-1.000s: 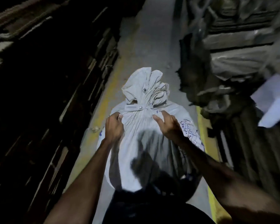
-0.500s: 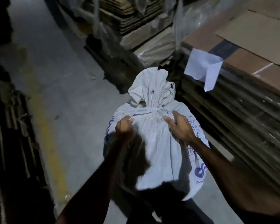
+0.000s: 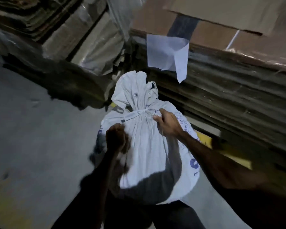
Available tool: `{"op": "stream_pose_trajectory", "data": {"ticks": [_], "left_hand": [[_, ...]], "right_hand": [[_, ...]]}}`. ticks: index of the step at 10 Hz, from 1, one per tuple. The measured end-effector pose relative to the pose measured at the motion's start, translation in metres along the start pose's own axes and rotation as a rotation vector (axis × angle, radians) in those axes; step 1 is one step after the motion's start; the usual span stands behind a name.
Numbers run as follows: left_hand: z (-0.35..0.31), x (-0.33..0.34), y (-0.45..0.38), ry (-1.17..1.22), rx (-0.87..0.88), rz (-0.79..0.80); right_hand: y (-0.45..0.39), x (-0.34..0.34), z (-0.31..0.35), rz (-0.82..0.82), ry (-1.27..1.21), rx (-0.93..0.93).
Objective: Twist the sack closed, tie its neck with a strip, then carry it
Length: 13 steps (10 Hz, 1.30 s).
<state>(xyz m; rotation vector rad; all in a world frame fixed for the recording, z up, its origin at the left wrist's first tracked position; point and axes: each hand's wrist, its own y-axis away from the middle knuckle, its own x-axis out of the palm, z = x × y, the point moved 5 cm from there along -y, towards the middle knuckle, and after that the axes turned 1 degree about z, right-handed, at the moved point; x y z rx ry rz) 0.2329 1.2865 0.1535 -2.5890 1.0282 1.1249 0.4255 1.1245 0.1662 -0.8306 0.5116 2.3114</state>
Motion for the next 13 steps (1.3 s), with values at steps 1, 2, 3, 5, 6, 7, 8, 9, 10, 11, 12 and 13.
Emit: {"op": "stream_pose_trajectory", "data": {"ticks": [1, 2, 3, 5, 6, 7, 8, 9, 10, 11, 12, 13], "left_hand": [[0.024, 0.017, -0.023, 0.109, -0.132, -0.006], [0.041, 0.042, -0.042, 0.151, -0.209, 0.081], [0.053, 0.062, -0.063, 0.081, -0.113, 0.081], [0.076, 0.135, -0.099, 0.027, -0.023, 0.262], [0.092, 0.182, -0.096, -0.006, 0.053, 0.370], [0.099, 0.215, -0.083, 0.015, 0.076, 0.414], [0.097, 0.221, -0.066, 0.004, 0.097, 0.415], [0.092, 0.216, -0.053, -0.036, 0.072, 0.388], [0.089, 0.211, -0.042, -0.086, 0.041, 0.375], [0.085, 0.203, -0.030, -0.152, 0.049, 0.415], [0.061, 0.179, -0.004, -0.309, 0.251, 0.432], [0.025, 0.145, 0.018, -0.366, 0.470, 0.354]], "right_hand": [[-0.037, 0.013, -0.015, -0.025, 0.052, 0.023], [-0.068, 0.020, -0.030, -0.043, 0.124, 0.010], [-0.093, 0.023, -0.047, -0.071, 0.184, 0.036], [-0.123, 0.051, -0.110, 0.000, 0.366, 0.323], [-0.110, 0.066, -0.150, -0.007, 0.382, 0.409], [-0.084, 0.073, -0.185, -0.096, 0.345, 0.475], [-0.056, 0.076, -0.201, -0.168, 0.280, 0.457], [-0.032, 0.076, -0.199, -0.205, 0.238, 0.419], [-0.012, 0.073, -0.192, -0.253, 0.147, 0.433], [0.021, 0.071, -0.175, -0.249, 0.080, 0.442], [0.066, 0.065, -0.143, -0.243, 0.106, 0.468], [0.100, 0.047, -0.113, -0.280, 0.103, 0.512]]}}
